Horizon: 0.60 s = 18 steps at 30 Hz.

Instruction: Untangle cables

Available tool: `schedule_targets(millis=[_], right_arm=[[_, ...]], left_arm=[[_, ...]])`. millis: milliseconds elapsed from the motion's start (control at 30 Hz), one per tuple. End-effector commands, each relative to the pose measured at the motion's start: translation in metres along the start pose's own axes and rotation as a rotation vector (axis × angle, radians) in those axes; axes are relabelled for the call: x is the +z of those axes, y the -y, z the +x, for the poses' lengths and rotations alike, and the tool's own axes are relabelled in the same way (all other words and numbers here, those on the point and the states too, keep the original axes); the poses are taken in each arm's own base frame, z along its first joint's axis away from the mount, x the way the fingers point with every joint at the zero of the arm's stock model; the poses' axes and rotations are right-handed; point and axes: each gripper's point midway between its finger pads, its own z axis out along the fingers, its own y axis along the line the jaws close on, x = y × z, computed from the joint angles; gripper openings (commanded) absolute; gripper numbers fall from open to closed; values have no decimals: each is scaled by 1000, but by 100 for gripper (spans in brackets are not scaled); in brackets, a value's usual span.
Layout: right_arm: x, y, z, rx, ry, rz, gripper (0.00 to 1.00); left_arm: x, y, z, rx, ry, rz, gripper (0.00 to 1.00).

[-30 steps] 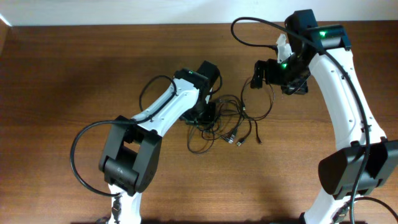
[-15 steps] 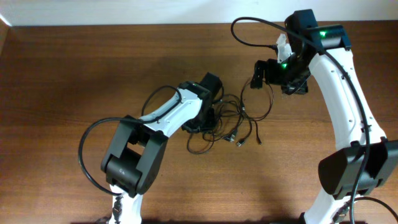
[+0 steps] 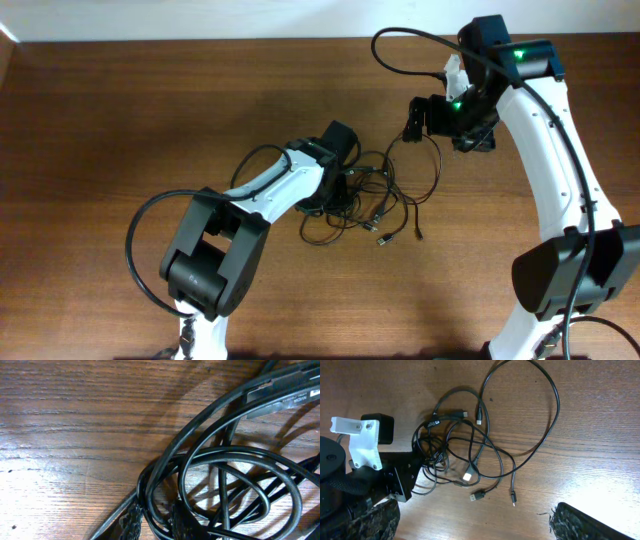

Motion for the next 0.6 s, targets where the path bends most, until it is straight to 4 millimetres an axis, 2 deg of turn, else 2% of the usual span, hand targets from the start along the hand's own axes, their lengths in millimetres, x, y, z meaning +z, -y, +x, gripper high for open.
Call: schedule_targets(millis=[0,33,100,200,233,267,300,333,400,433,467,567], right_arm=[[-6,-2,-3,-19,23,4,99],[-6,-1,-3,-18,23,4,99],[-6,-2,-3,-19,23,3,99],[-6,-2,-3,-21,23,3,99],[-6,-2,-3,-21,22,-1,99],[-6,-5,-3,-22,23,-14,99],[-7,-13,-4,-27,25,-60,99],[-8,-26,-5,-59,25,-132,99],[-13,-55,-4,-147,27,-290,99],[-18,-77,-5,-192,40,-388,99],[-20,-85,-6,-208,48,-424,99],[-26,-111,-10,-262,83,-518,99]], left_arm=[[20,-5,12,-2,-50,-10,7],[19,-6,11,-6,-51,-7,0],[13,1,3,42,-47,40,0],[-12,10,-21,129,22,77,0],[-40,17,-39,144,77,106,0],[-59,23,-48,142,107,135,0],[-87,35,-58,163,143,205,0],[-122,52,-67,226,184,321,0],[-173,64,-78,247,241,445,0],[-213,66,-87,251,304,521,0],[-225,63,-90,248,329,537,0],[-243,50,-96,226,376,542,0]])
